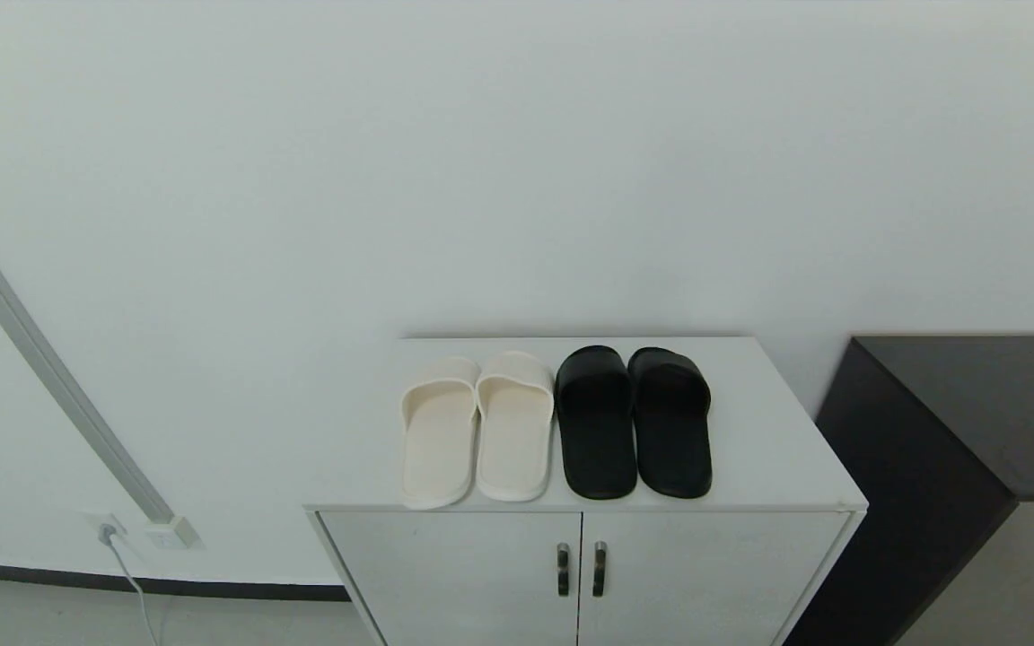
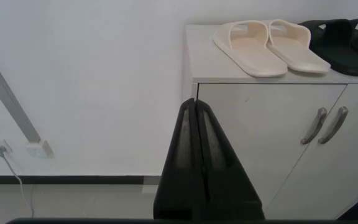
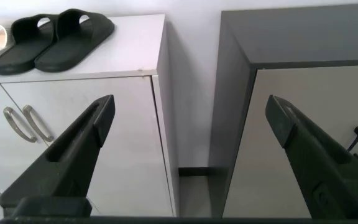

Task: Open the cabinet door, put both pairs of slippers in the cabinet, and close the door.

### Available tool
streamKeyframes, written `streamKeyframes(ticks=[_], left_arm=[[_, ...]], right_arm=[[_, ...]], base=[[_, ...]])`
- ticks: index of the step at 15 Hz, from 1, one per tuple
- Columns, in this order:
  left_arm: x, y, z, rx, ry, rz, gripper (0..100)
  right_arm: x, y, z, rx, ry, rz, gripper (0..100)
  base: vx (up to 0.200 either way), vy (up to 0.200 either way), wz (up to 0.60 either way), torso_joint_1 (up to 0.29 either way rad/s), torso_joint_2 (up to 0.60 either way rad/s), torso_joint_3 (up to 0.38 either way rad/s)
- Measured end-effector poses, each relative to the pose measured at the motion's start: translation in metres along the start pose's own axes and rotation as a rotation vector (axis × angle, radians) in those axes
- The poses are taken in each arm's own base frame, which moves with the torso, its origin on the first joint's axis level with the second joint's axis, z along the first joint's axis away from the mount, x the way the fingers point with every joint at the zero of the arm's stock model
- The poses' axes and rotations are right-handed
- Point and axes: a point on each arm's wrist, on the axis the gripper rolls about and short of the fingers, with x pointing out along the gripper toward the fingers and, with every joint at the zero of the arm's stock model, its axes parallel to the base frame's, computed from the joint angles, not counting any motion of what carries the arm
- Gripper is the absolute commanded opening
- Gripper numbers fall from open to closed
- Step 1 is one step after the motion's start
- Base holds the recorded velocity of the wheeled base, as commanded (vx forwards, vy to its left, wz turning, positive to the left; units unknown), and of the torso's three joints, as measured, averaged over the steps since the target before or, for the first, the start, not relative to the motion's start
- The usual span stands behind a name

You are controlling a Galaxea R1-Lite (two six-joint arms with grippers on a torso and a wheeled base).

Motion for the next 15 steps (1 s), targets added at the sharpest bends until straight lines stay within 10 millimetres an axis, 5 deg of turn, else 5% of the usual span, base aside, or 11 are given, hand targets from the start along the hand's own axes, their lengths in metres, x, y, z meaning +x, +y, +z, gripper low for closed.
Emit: streamKeyframes(ticks=[10,15], left_arm=[[0.0,0.0,0.0,0.004,0.0,0.001,0],[0.0,0.0,0.0,0.007,0.0,0.002,0]], right_arm=[[0.0,0.001,0.002,-0.032,0.0,0.037,100],[0.009,0.002,0.057,0.053,0.08,0.108,100]], base=[[0.0,0.0,0.0,0.0,0.0,0.0],[0.0,0.0,0.0,0.0,0.0,0.0]])
